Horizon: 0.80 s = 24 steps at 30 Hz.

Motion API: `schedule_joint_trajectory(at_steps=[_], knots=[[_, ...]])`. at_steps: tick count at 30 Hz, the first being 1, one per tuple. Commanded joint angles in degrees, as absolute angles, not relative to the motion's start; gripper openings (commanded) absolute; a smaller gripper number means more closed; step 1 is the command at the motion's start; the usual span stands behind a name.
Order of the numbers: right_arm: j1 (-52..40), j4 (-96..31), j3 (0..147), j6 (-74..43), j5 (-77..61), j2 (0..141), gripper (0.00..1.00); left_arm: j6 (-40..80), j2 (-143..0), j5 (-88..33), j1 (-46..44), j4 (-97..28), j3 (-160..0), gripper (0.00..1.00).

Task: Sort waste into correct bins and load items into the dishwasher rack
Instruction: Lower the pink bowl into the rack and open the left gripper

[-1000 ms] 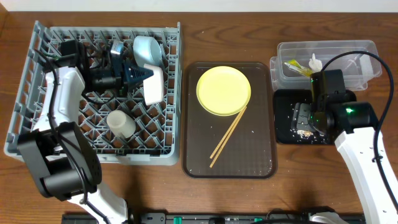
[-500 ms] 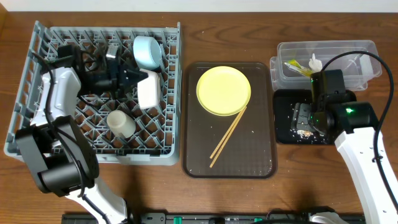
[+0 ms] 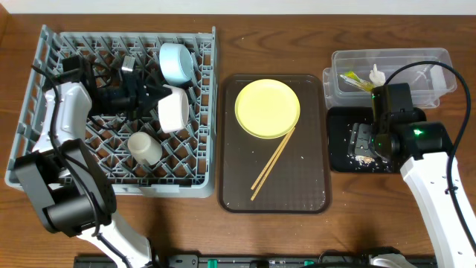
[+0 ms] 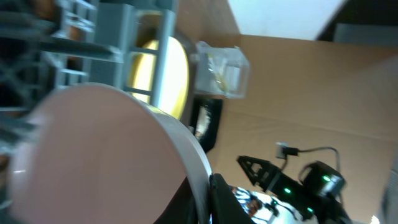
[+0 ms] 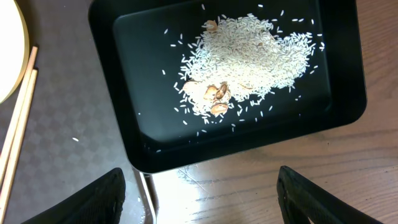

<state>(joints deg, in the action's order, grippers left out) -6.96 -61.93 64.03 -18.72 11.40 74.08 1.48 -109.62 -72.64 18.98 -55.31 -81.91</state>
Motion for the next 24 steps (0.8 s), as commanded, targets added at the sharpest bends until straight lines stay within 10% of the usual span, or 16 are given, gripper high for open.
schedule_joint_trajectory(at_steps=[1,4,11,24], knots=[[-6.3,-62.0,65.1,-19.5,12.2,73.8,0.76,0.7,-111.2,-56.5,19.0,-55.7,-80.1,0.11],[-6.3,-62.0,65.1,-19.5,12.2,73.8,0.76,0.7,-111.2,-52.3,19.0,-55.5,-80.1,0.16],[-6.3,-62.0,65.1,-19.5,12.2,73.8,0.76,0.7,-111.2,-49.6,19.0,-53.8,-80.1,0.66],[-6.3,-62.0,65.1,-19.5,12.2,73.8,0.77,1.1,-104.9,-47.4,18.9,-51.6,-84.2,0.8]])
